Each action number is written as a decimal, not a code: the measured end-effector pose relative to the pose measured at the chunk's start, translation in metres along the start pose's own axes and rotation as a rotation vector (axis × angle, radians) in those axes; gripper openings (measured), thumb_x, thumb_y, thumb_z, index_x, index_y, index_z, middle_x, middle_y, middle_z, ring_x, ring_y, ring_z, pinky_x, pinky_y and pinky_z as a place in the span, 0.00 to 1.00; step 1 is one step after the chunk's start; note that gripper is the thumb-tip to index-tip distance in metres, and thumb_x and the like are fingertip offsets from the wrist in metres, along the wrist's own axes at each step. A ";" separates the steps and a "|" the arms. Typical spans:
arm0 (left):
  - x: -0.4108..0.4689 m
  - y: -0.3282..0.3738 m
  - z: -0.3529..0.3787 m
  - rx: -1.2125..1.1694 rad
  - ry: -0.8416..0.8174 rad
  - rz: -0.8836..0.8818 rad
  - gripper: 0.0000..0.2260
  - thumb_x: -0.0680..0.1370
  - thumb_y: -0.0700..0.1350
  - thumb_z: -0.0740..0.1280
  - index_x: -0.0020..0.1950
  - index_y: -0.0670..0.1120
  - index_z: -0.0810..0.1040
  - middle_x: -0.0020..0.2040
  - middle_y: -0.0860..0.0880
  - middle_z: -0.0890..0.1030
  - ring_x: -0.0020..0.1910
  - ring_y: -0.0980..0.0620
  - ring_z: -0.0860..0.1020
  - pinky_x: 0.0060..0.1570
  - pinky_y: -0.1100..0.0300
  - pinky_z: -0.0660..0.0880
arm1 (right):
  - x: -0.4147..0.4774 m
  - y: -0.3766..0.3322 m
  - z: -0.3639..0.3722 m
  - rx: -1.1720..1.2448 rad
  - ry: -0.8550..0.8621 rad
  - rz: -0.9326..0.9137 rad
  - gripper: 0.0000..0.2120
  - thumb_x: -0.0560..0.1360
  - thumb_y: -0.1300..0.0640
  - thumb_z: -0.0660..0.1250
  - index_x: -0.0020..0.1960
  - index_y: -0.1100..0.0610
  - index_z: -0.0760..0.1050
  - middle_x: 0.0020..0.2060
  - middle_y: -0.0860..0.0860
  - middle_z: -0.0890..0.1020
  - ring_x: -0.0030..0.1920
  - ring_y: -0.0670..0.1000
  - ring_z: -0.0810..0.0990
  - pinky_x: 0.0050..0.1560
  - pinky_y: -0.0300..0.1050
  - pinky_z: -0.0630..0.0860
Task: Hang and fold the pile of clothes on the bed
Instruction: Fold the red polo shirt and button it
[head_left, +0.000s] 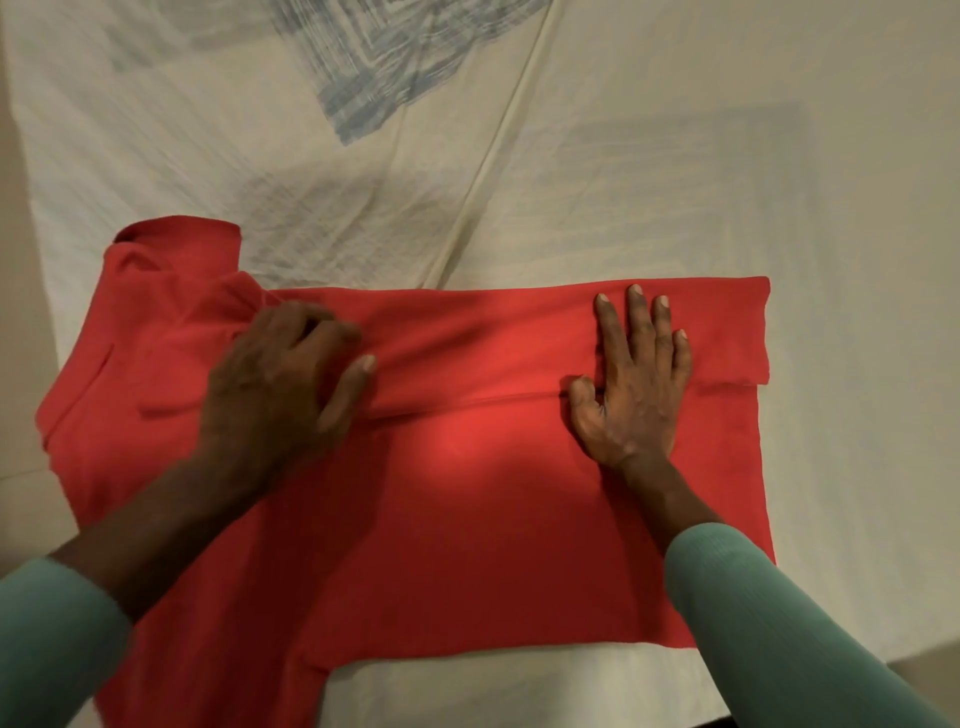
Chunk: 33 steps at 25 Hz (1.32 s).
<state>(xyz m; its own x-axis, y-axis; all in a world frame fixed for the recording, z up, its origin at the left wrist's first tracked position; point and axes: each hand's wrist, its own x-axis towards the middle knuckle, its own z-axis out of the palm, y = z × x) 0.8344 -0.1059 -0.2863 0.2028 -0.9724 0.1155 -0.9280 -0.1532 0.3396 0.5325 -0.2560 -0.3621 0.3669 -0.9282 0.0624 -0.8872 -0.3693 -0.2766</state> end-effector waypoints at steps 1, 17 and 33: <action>0.016 0.005 0.005 -0.007 0.043 -0.035 0.15 0.82 0.54 0.65 0.61 0.45 0.81 0.57 0.43 0.78 0.56 0.40 0.78 0.54 0.43 0.75 | 0.000 -0.001 0.000 -0.021 -0.016 -0.002 0.44 0.68 0.43 0.61 0.84 0.49 0.59 0.84 0.54 0.56 0.84 0.59 0.50 0.80 0.65 0.49; 0.081 -0.010 0.053 0.183 -0.035 -0.031 0.17 0.85 0.59 0.58 0.53 0.46 0.75 0.47 0.41 0.78 0.46 0.37 0.77 0.47 0.43 0.70 | 0.021 -0.018 -0.009 -0.096 0.001 0.493 0.36 0.82 0.33 0.45 0.85 0.50 0.53 0.84 0.57 0.51 0.84 0.60 0.43 0.79 0.69 0.43; -0.034 -0.148 -0.047 -0.240 0.029 -0.877 0.32 0.74 0.52 0.73 0.76 0.49 0.69 0.56 0.49 0.81 0.57 0.43 0.80 0.61 0.48 0.74 | 0.012 -0.221 0.063 0.121 -0.144 -0.515 0.33 0.82 0.33 0.52 0.79 0.51 0.68 0.81 0.53 0.64 0.83 0.56 0.55 0.80 0.64 0.52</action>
<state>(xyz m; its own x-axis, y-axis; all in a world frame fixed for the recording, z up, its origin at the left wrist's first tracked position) 0.9793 -0.0415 -0.2962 0.8162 -0.5192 -0.2535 -0.3481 -0.7921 0.5015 0.7504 -0.1828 -0.3609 0.7876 -0.6097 0.0889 -0.5473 -0.7585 -0.3537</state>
